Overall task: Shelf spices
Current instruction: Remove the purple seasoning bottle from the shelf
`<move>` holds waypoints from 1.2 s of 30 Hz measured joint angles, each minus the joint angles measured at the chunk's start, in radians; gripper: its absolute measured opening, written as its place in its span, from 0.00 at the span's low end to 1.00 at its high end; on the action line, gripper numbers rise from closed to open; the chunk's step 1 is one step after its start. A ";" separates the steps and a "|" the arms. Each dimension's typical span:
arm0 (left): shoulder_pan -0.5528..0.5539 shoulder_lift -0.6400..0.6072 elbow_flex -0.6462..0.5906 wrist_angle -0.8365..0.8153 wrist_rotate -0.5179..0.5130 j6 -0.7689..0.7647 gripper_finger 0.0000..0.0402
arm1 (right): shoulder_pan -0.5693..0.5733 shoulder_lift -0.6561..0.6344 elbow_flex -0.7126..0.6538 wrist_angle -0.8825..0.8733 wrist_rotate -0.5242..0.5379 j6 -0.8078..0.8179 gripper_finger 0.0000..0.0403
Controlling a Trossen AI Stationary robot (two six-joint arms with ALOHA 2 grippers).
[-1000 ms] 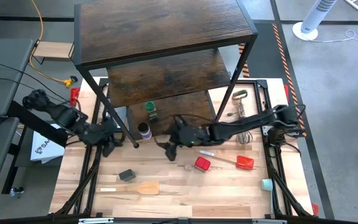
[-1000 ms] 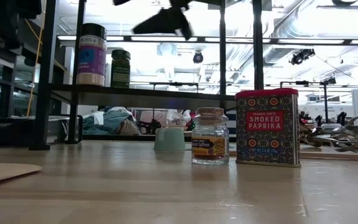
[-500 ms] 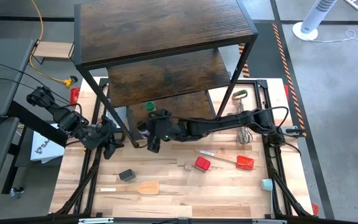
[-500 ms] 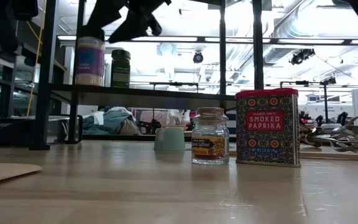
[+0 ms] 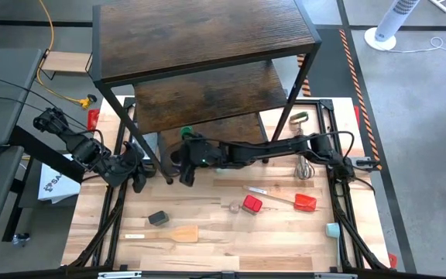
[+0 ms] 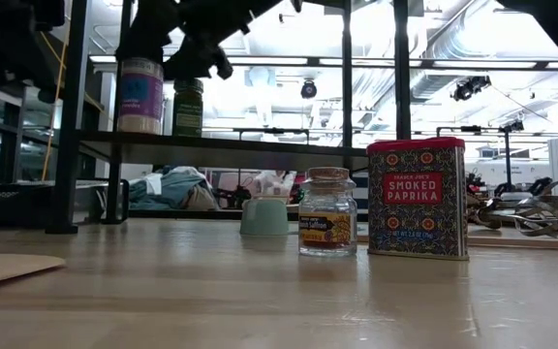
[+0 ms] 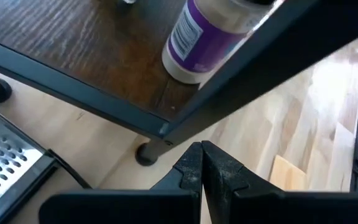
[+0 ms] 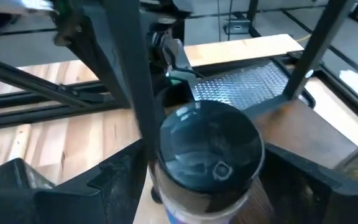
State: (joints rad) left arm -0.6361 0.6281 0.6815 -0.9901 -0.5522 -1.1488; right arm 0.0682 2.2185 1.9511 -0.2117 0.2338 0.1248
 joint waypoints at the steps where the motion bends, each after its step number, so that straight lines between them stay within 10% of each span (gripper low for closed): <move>1: 0.000 0.000 0.000 0.000 -0.005 0.000 0.00 | 0.000 0.005 0.000 -0.001 0.006 0.010 0.71; 9: 0.001 0.000 0.000 0.003 -0.013 -0.010 0.00 | 0.004 0.003 -0.002 0.021 0.061 0.039 0.48; 23: 0.000 0.000 0.000 0.009 -0.011 -0.010 0.00 | 0.147 -0.202 0.000 -0.324 0.085 0.059 0.47; 36: 0.000 0.000 0.000 0.027 -0.030 -0.030 0.00 | 0.277 0.063 -0.003 -0.213 0.188 0.240 0.47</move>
State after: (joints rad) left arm -0.6361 0.6281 0.6819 -0.9628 -0.5827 -1.1793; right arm 0.3456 2.2818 1.9476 -0.4251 0.4223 0.3643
